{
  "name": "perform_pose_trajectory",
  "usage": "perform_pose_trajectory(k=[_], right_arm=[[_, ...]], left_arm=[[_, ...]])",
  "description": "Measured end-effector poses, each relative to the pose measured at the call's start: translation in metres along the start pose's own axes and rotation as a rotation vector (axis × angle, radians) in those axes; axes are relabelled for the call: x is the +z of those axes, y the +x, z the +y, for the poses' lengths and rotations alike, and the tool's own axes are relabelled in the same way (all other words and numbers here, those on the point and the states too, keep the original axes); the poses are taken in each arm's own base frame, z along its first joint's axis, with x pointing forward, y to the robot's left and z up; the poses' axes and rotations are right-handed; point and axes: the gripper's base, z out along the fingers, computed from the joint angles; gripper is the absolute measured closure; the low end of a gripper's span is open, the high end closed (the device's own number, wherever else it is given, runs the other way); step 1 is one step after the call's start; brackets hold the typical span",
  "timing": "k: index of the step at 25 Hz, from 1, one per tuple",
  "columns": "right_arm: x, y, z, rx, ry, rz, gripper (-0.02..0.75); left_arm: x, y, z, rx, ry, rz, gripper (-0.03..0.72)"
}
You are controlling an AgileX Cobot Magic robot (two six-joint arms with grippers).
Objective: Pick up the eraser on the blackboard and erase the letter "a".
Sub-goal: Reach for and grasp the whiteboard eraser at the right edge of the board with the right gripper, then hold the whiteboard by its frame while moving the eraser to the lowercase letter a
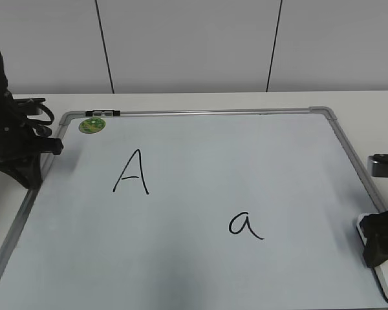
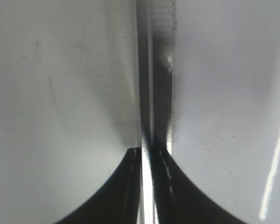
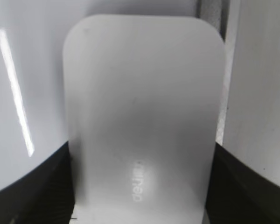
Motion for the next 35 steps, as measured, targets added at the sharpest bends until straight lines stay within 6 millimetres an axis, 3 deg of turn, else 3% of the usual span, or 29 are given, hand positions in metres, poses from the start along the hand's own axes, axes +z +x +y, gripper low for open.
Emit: perform_pose_trajectory(k=[3,15,23,27,35], right_arm=[[0.000,0.000,0.000,0.000,0.000,0.002,0.211],[-0.002,-0.003,0.001,0.004,-0.009,0.011,0.222],[-0.035,-0.026,0.013,-0.032,-0.037,0.067,0.222],[-0.047,-0.043,0.040,-0.112,-0.043,0.069,0.222],[-0.032,-0.077,0.090,-0.233,-0.035,0.131,0.222]], left_arm=[[0.000,0.000,0.000,-0.001,0.002,0.000,0.611],[0.000,0.000,0.000,-0.004,0.005,0.000,0.604],[0.000,0.000,-0.001,-0.005,0.007,0.000,0.603],[0.000,0.000,-0.001,-0.004,0.008,0.000,0.601],[0.000,0.000,-0.001,-0.005,0.010,0.000,0.592]])
